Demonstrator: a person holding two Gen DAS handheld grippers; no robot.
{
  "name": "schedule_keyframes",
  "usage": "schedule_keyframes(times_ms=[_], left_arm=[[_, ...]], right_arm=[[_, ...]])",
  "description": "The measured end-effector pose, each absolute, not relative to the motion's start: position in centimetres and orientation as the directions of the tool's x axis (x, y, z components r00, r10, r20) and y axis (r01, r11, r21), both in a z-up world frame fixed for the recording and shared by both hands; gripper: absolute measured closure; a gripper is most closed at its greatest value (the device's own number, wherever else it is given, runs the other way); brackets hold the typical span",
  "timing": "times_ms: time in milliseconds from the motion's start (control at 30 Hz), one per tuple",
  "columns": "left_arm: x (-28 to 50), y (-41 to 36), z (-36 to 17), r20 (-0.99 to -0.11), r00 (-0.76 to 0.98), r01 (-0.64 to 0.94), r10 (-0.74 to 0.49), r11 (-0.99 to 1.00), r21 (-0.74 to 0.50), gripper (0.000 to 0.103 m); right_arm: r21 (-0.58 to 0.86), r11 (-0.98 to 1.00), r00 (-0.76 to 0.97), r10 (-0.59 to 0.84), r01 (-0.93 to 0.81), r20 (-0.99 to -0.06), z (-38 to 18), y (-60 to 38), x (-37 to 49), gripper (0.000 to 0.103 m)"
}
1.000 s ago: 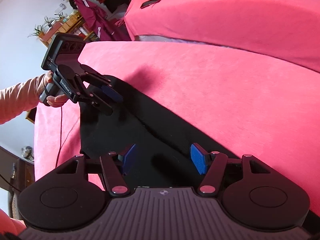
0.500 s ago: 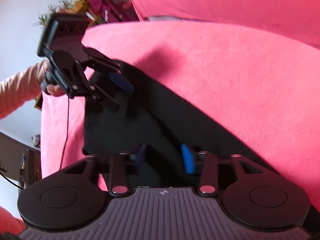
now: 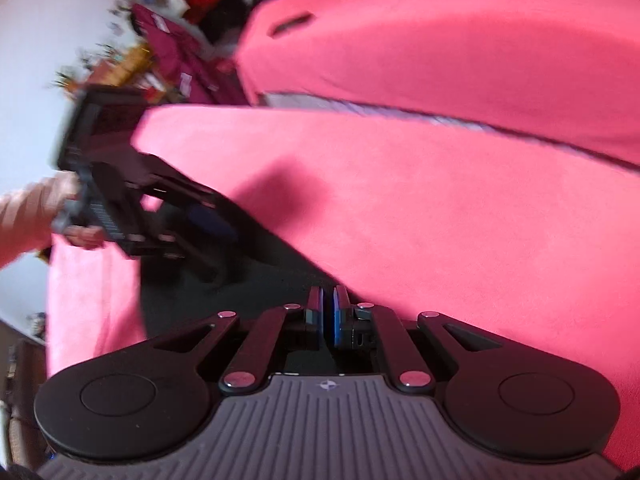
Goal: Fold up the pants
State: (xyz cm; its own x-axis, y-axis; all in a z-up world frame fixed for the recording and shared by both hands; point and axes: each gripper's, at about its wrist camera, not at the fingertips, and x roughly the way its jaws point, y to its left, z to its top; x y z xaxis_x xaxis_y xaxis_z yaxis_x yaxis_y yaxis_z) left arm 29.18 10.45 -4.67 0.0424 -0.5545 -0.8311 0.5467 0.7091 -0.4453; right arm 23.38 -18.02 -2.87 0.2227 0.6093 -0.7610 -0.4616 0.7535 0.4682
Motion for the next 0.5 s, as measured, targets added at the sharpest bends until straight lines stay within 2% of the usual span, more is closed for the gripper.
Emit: schedule_keyframes(times_ms=[133, 167, 200, 367, 500], left_arm=[[28.4, 10.3, -4.3, -0.843, 0.074, 0.574, -0.533, 0.714, -0.401, 0.0], [28.2, 10.3, -4.3, -0.845, 0.084, 0.583, -0.528, 0.714, -0.388, 0.0], [28.0, 10.1, -4.3, -0.847, 0.094, 0.588, -0.523, 0.716, -0.377, 0.0], [27.6, 9.6, -4.4, -0.865, 0.15, 0.603, -0.479, 0.737, -0.304, 0.0], [27.5, 10.2, -4.0, -0.871, 0.165, 0.594, -0.463, 0.751, -0.287, 0.004]], right_arm=[[0.493, 0.761, 0.267, 0.624, -0.422, -0.734, -1.8, -19.5, 21.8, 0.07], [0.488, 0.773, 0.295, 0.616, -0.405, -0.731, -1.0, -20.4, 21.2, 0.057], [0.479, 0.788, 0.327, 0.603, -0.388, -0.727, -0.3, -21.7, 20.5, 0.05], [0.367, 0.886, 0.432, 0.46, -0.284, -0.776, 2.7, -29.3, 16.8, 0.05], [0.162, 0.955, 0.443, 0.26, -0.248, -0.858, 3.8, -33.9, 14.1, 0.051]])
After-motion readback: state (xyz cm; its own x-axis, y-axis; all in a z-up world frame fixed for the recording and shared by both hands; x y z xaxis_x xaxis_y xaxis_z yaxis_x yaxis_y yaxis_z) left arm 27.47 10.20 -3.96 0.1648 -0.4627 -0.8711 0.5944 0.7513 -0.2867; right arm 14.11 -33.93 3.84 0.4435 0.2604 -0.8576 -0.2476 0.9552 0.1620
